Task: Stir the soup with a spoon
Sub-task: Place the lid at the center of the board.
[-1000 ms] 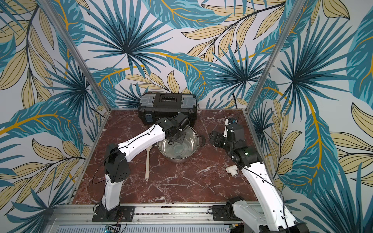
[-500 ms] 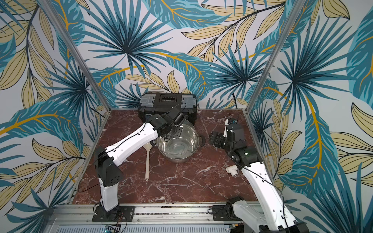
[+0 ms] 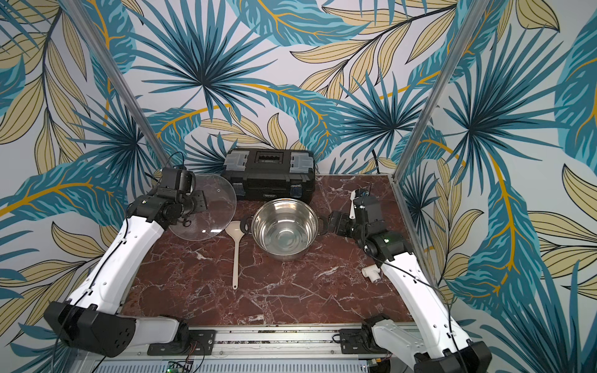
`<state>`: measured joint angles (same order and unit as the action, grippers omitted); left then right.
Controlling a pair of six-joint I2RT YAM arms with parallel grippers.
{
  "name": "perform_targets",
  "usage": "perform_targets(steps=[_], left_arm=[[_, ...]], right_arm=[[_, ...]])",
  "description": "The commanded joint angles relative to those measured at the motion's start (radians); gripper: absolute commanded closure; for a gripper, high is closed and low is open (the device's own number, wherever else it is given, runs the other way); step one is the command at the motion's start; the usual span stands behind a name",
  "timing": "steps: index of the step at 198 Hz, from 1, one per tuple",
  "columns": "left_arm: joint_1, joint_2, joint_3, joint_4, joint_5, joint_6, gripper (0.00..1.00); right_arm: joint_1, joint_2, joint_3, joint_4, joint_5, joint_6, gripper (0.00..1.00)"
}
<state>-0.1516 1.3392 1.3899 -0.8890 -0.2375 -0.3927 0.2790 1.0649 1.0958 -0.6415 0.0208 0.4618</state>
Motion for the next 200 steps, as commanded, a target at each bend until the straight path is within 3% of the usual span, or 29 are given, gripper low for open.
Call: perform_targets(steps=[1,53,101,200], left_arm=[[0.075,-0.025,-0.105,0.138,0.069,-0.029,0.74],[0.173,0.07,-0.262,0.268,0.075,-0.048,0.76],[0.214,0.182,-0.302,0.319,0.008,-0.032,0.75],[0.302,0.313,-0.357,0.374,0.008,-0.03,0.75]], right_arm=[[0.015,0.008,0.003,0.007,0.003,0.015,0.06],[0.047,-0.002,-0.034,-0.01,0.018,0.024,0.06],[0.058,-0.016,-0.046,-0.027,0.028,0.028,0.06],[0.063,-0.036,-0.044,-0.049,0.038,0.023,0.05]])
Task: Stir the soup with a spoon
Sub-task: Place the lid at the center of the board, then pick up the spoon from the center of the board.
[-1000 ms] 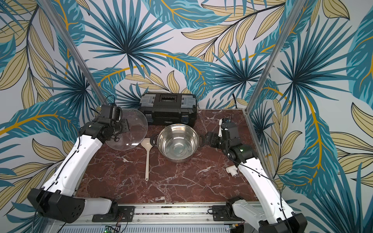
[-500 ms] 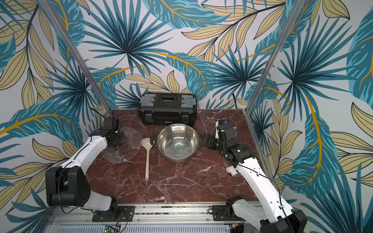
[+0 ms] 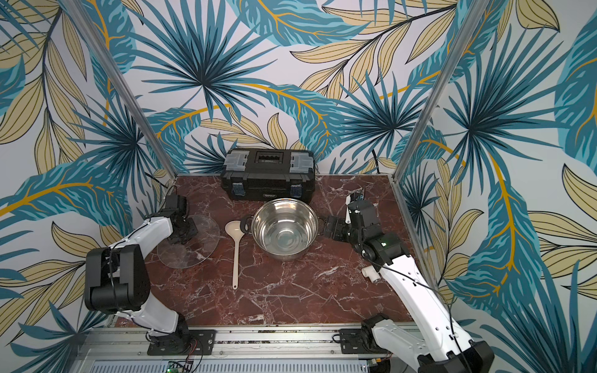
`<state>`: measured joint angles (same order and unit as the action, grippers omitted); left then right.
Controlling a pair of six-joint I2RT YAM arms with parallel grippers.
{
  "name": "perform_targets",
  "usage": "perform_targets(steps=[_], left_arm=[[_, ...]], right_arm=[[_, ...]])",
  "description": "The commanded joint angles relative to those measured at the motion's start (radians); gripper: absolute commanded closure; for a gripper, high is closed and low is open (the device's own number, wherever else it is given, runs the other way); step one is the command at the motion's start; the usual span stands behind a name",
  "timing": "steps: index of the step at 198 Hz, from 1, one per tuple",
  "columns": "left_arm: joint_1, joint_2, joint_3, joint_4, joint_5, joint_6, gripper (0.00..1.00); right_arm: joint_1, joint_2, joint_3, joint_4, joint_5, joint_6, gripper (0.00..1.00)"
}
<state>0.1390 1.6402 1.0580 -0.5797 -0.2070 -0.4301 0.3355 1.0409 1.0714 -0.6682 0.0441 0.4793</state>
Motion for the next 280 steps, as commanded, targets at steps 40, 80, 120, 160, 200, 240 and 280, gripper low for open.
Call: perform_targets(steps=[40,80,120,160,200,240,280], left_arm=[[0.016,0.068,-0.028,0.066,-0.002,0.01,0.46],[0.013,-0.035,-0.053,0.041,0.015,-0.012,0.03],[-0.033,-0.265,-0.098,-0.019,0.084,-0.04,0.0],[-0.219,-0.469,-0.223,-0.065,0.183,-0.105,0.01],[-0.47,-0.566,-0.343,-0.052,0.177,-0.25,0.14],[-0.551,-0.516,-0.419,0.031,0.185,-0.307,0.33],[-0.583,-0.418,-0.423,0.111,0.203,-0.299,0.39]], right_arm=[[0.007,-0.016,-0.019,-0.027,0.011,0.005,0.05],[0.006,-0.026,-0.019,-0.029,0.014,0.004,0.04],[0.006,-0.02,-0.018,-0.014,0.001,0.011,0.04],[0.012,-0.021,-0.015,0.001,-0.003,0.017,0.05],[0.019,-0.018,-0.011,0.006,-0.006,0.023,0.06],[0.029,-0.033,-0.028,0.01,-0.007,0.038,0.07],[0.033,-0.048,-0.042,0.01,-0.002,0.04,0.07]])
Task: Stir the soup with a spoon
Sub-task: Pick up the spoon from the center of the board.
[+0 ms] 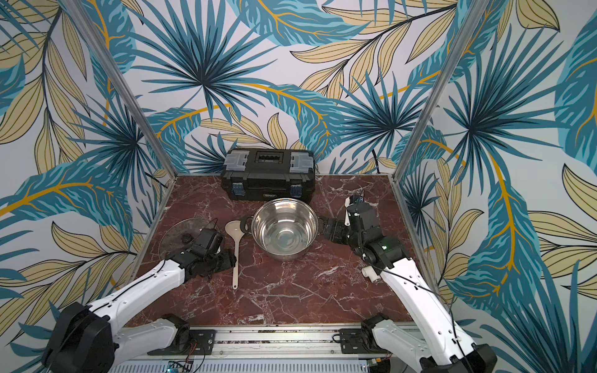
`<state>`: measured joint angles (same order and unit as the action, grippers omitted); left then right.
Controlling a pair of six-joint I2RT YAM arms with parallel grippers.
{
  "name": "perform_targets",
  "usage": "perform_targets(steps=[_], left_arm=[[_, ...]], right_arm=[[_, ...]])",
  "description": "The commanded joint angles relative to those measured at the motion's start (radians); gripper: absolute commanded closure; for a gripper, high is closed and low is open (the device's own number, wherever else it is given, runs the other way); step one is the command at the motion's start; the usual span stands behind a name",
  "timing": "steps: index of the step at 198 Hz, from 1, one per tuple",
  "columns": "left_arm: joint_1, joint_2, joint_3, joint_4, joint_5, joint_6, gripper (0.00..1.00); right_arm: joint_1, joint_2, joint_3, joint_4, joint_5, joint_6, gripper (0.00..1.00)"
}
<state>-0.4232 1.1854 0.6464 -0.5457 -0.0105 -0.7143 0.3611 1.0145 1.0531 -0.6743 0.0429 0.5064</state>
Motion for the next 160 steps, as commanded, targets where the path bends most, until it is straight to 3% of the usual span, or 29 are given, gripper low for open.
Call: perform_targets(steps=[1,129,160], left_arm=[[-0.022,0.039,-0.011,0.077,0.006,-0.015,0.39],[-0.045,0.284,0.03,0.208,-0.056,-0.007,0.54],[-0.038,0.315,0.027,0.225,-0.061,-0.003,0.66]], right_arm=[[0.007,-0.022,-0.024,0.015,0.0,0.014,0.06],[0.009,-0.029,-0.022,0.008,0.003,0.013,0.06],[0.008,-0.031,-0.017,0.002,0.003,0.014,0.06]])
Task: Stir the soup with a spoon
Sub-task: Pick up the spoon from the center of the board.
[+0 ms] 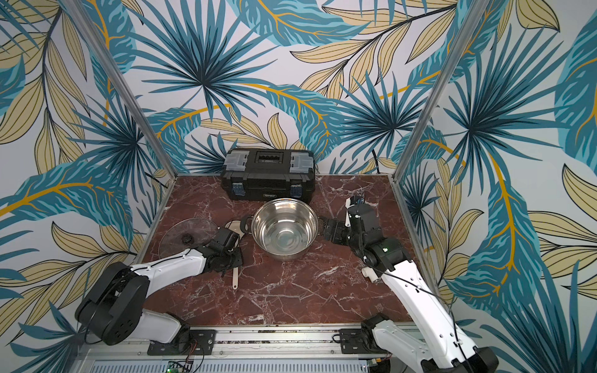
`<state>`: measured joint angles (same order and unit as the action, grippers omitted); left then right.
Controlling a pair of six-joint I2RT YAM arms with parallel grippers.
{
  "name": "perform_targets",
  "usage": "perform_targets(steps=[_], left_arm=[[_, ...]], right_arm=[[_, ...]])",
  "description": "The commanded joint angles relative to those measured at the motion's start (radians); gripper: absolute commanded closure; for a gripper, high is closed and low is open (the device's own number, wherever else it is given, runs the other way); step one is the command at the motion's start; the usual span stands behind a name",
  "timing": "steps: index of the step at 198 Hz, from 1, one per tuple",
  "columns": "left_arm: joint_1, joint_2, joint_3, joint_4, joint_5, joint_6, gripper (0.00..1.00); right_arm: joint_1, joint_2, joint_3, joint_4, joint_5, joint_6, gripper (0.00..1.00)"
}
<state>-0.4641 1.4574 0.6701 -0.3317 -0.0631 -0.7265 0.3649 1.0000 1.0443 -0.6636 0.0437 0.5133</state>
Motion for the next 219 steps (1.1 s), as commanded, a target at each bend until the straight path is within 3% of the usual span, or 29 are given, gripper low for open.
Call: perform_targets(steps=[1,70,111,159,191,219], left_arm=[[0.004,0.044,0.003,0.012,-0.008,0.01,0.67],[0.084,-0.007,-0.038,-0.002,0.008,0.053,1.0],[0.126,-0.123,-0.033,-0.064,0.022,0.074,1.0],[0.14,-0.419,0.104,-0.176,0.126,0.056,1.0],[0.142,-0.538,0.189,-0.113,0.22,-0.095,1.0],[0.143,-0.576,0.173,0.089,0.291,-0.307,1.0]], right_arm=[[0.005,-0.016,-0.009,-0.009,0.003,0.006,0.07],[0.006,-0.022,0.006,-0.026,0.01,0.001,0.07],[0.021,-0.018,0.017,-0.018,0.002,-0.004,0.06],[0.111,-0.001,0.06,0.058,-0.099,0.017,0.07],[0.224,0.034,0.042,0.285,-0.224,0.115,0.08],[0.357,0.112,0.052,0.505,-0.27,0.132,0.07]])
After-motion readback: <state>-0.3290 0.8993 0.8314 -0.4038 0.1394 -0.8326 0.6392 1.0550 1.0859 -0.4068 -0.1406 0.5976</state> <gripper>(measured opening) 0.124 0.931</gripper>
